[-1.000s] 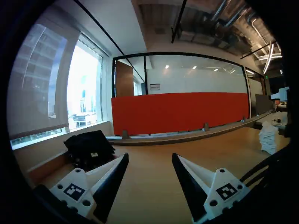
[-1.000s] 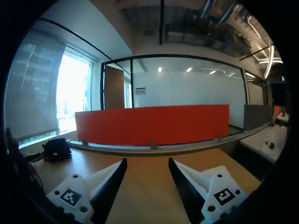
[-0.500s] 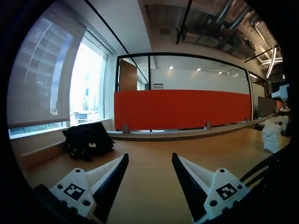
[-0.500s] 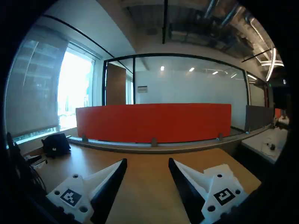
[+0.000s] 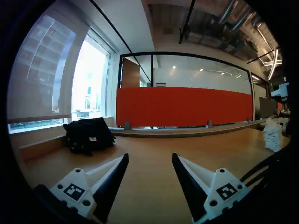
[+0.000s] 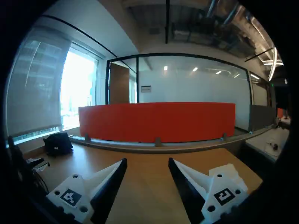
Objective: Fold towel
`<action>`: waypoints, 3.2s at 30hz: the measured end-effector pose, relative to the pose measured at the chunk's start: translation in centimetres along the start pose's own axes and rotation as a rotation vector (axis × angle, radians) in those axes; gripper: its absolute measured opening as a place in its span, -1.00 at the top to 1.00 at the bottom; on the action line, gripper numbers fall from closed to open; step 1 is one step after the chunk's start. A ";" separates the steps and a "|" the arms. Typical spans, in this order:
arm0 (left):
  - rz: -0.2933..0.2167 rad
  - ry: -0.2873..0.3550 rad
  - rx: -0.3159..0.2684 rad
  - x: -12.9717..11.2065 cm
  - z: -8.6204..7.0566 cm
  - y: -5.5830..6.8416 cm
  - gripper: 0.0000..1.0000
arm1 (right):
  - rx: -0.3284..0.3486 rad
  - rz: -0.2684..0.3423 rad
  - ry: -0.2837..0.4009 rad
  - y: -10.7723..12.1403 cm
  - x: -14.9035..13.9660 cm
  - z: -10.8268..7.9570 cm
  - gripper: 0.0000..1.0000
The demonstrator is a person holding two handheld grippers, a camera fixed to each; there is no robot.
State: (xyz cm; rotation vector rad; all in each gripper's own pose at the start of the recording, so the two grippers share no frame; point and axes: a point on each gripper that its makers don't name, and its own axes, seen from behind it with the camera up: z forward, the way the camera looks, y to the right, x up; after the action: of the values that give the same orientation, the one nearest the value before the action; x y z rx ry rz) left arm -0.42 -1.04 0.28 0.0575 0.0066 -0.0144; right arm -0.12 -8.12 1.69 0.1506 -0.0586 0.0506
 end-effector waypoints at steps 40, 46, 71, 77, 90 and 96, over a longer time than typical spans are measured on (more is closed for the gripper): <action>0.009 0.002 -0.028 -0.5 -0.2 0.7 -0.91 | -0.088 0.001 0.059 6.6 -6.8 -0.5 -0.76; 0.008 0.003 -0.028 -0.5 -0.3 0.8 -0.91 | -0.104 0.015 0.059 7.0 -8.8 -0.5 -0.78; 0.009 0.003 -0.028 -0.6 -0.3 0.7 -0.91 | -0.135 -0.006 0.067 8.6 -12.2 -1.0 -0.89; 0.009 0.003 -0.028 -0.6 -0.3 0.8 -0.91 | -0.132 -0.016 0.075 8.2 -12.4 -1.1 -0.89; 0.008 0.003 -0.028 -0.7 -0.2 0.8 -0.91 | -0.129 -0.023 0.072 8.1 -12.2 -0.9 -0.90; 0.008 0.003 -0.028 -0.7 -0.2 0.8 -0.91 | -0.129 -0.022 0.071 8.2 -12.2 -0.9 -0.90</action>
State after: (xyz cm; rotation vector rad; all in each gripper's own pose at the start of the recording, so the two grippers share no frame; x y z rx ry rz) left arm -1.12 -0.24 0.14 0.0297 0.0101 -0.0057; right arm -12.71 -0.47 1.29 0.0201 0.0109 0.0305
